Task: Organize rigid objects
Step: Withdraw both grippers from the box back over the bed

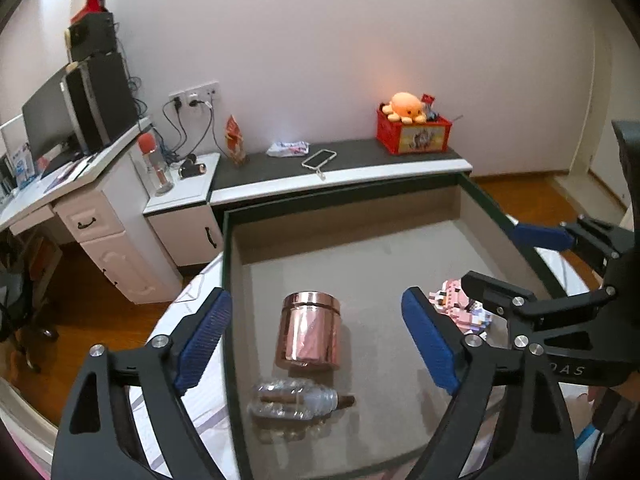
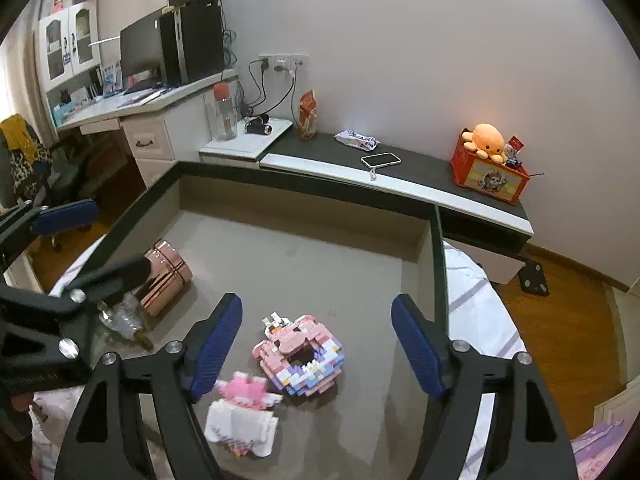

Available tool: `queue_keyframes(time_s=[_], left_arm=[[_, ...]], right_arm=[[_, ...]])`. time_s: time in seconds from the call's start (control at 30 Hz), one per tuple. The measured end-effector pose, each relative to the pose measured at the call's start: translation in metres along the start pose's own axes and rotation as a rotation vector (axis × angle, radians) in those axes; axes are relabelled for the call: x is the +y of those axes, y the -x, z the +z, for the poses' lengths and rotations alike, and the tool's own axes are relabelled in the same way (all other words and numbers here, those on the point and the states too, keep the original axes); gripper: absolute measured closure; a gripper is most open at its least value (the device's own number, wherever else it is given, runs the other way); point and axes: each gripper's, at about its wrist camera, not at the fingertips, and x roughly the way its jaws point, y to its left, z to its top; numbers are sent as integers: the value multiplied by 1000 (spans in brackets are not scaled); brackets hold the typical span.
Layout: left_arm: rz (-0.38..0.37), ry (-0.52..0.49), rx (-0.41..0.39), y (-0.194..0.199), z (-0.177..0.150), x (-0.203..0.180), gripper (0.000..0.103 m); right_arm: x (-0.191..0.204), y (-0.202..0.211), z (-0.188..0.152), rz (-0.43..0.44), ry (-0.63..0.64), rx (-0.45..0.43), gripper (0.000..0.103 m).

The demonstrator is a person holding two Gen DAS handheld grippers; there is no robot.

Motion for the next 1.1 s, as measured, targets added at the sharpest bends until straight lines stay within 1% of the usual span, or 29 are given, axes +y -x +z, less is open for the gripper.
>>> queue_keyframes(time_s=[0.13, 0.23, 0.3, 0.37, 0.53, 0.6, 0.7, 0.8, 0.87, 0.9, 0.93, 0.97, 1.1], left_arm=[[12, -1, -41, 30, -2, 5, 8], [25, 2, -81, 58, -8, 10, 7], [23, 19, -114, 83, -16, 14, 3], [27, 34, -146, 105, -25, 18, 1], [36, 44, -208, 162, -57, 23, 0], [40, 51, -235, 184, -72, 24, 0], [54, 70, -263, 212, -94, 26, 0], [20, 103, -267, 229, -111, 30, 0], [-10, 126, -268, 238, -126, 31, 0], [-2, 134, -261, 242, -134, 32, 0], [4, 135, -254, 244, -139, 33, 0], [6, 132, -248, 244, -144, 34, 0], [14, 138, -214, 244, -157, 37, 0]], right_arm=[[5, 22, 0, -2, 7, -30, 24], [9, 47, -1, 7, 2, -67, 24], [10, 64, -3, 13, -2, -89, 24], [13, 85, -8, 18, -2, -123, 23], [21, 140, -35, 29, -2, -189, 21], [22, 164, -52, 34, -35, -236, 19], [25, 188, -71, 28, -65, -275, 19], [31, 209, -91, -23, -84, -306, 18], [33, 220, -105, -49, -98, -320, 16], [33, 224, -112, -58, -110, -324, 13], [33, 227, -117, -64, -118, -325, 5], [34, 231, -122, -71, -123, -326, 0], [29, 240, -146, -75, -165, -317, 0]])
